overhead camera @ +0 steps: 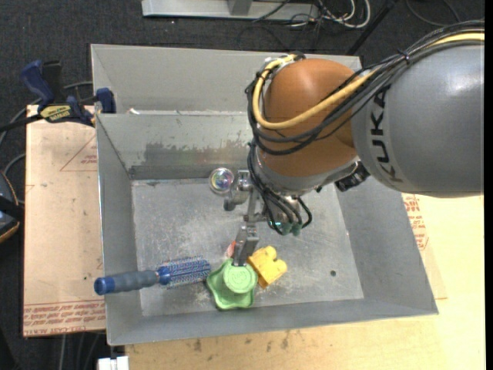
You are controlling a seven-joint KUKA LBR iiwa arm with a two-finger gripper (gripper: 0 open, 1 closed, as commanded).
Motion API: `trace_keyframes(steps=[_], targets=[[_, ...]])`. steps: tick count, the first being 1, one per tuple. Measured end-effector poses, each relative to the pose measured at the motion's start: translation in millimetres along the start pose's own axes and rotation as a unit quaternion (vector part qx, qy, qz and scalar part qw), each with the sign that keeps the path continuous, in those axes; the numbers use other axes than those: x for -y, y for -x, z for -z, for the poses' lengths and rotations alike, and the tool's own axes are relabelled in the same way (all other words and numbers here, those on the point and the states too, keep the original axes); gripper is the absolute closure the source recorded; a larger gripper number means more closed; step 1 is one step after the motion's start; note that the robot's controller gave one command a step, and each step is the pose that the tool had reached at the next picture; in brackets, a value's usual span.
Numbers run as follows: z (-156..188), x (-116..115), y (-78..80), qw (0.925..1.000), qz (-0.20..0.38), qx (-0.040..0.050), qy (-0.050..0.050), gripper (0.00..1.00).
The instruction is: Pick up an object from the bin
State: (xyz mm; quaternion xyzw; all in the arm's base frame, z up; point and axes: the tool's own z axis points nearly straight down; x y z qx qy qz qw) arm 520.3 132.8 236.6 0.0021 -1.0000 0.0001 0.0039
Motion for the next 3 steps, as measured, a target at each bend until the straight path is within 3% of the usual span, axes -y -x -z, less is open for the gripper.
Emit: trace_keyframes(steps=[1, 2, 3], targets=[[-154, 102, -3.7, 0.9992, 0.041, 0.0005, -0.001, 0.0], [-150, 98, -2.1, 0.9991, 0.043, 0.0037, 0.001, 1.0], [28, 100, 3.0, 0.982, 0.189, 0.0088, -0.001, 1.0]])
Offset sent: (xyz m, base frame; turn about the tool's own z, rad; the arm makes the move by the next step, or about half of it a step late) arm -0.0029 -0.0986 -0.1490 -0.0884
